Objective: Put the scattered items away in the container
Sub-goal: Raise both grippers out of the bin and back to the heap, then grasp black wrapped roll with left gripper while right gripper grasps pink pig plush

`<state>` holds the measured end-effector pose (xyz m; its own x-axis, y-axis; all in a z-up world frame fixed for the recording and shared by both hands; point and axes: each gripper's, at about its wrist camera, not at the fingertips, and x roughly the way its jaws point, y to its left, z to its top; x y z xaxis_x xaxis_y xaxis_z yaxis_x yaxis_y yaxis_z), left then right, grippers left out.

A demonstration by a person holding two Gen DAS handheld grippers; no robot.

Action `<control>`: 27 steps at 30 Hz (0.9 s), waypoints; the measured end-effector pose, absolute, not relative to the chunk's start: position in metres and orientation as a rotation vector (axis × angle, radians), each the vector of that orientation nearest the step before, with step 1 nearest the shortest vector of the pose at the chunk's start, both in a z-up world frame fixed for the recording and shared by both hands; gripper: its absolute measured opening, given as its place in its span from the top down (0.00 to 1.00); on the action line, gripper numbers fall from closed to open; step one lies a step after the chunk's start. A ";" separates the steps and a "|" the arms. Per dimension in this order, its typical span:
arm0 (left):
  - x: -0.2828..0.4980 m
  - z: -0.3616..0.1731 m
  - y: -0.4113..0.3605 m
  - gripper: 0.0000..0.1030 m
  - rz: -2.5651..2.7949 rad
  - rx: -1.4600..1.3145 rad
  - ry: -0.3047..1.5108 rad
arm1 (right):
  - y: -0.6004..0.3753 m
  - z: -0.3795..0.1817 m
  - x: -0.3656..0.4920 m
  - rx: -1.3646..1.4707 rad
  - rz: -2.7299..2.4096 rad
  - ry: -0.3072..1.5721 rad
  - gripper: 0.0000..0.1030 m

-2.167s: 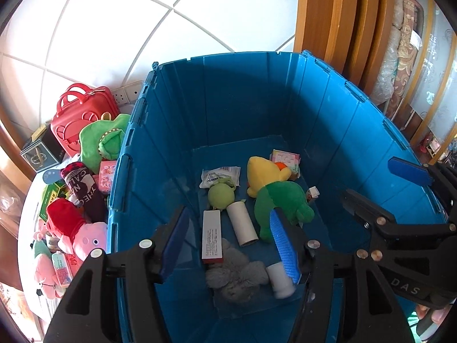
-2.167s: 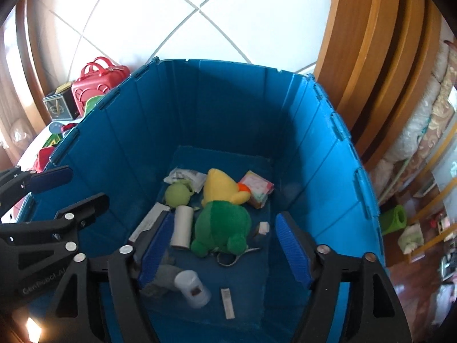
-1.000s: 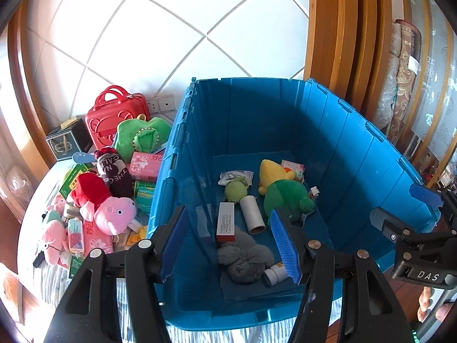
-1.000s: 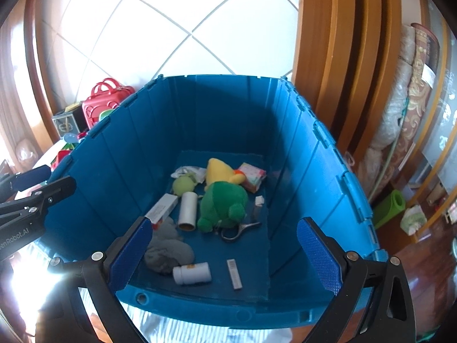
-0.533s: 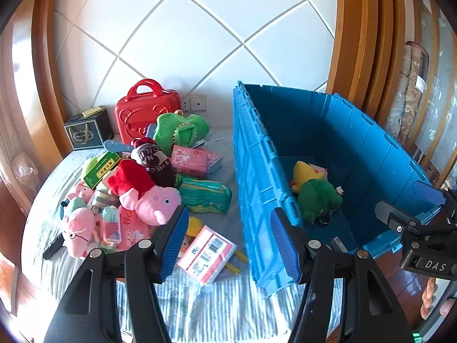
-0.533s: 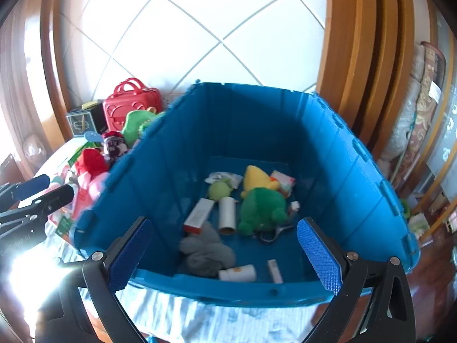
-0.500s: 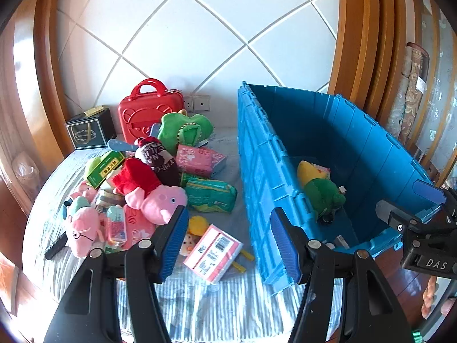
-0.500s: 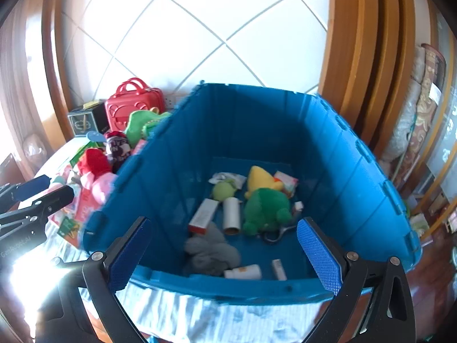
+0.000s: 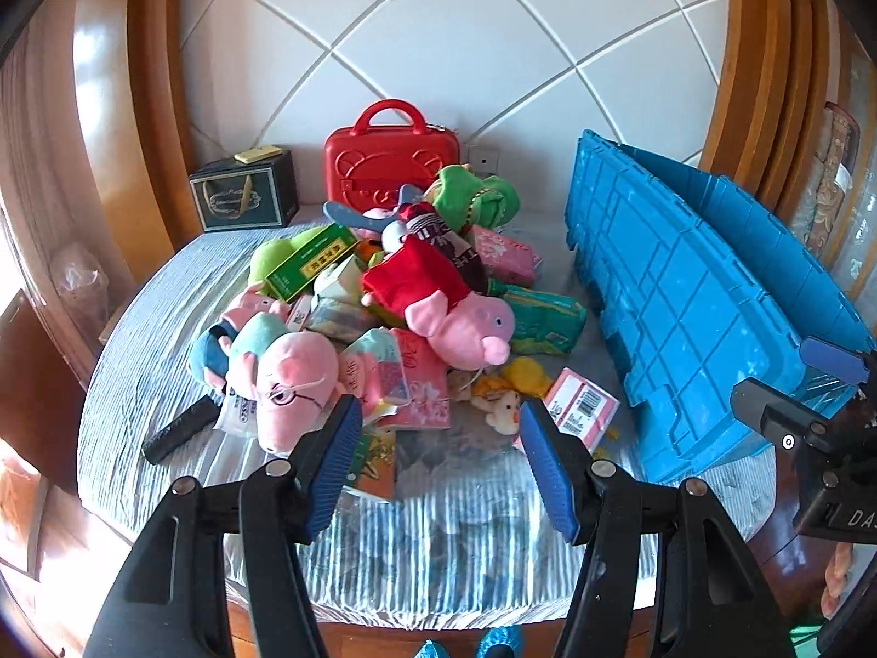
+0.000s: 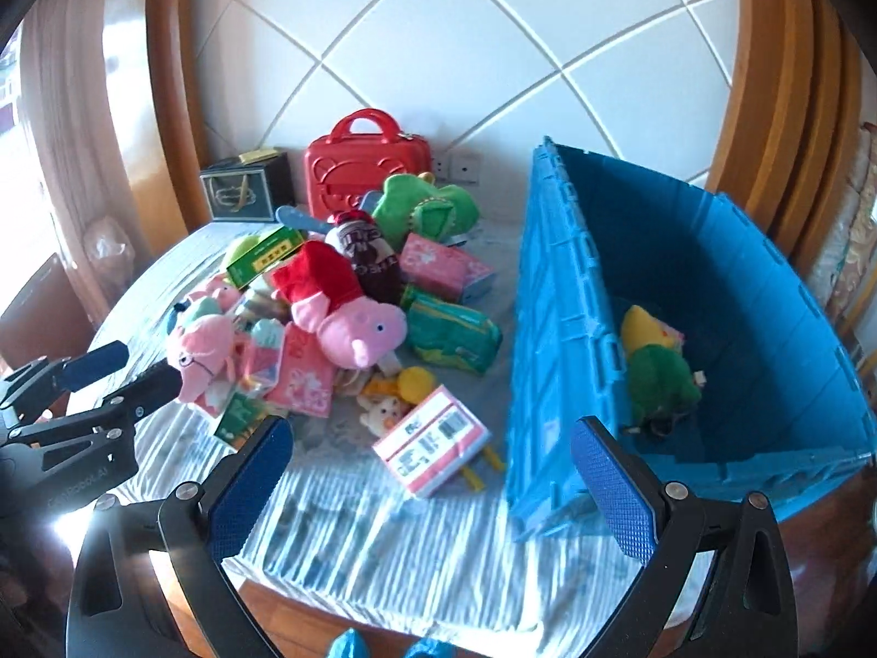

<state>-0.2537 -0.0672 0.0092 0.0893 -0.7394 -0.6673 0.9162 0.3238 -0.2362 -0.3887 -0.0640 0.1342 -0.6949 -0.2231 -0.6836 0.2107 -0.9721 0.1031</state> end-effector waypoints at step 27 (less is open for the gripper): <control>0.024 -0.193 -0.012 0.43 -0.957 0.371 1.081 | -0.289 0.009 -0.483 1.430 -2.407 -0.090 0.00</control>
<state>0.0244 -0.0122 -0.1926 0.1373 -0.4742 -0.8696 0.8059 0.5639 -0.1803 -0.4834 -0.2890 0.0085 -0.4363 -0.3191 -0.8413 0.2552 -0.9405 0.2243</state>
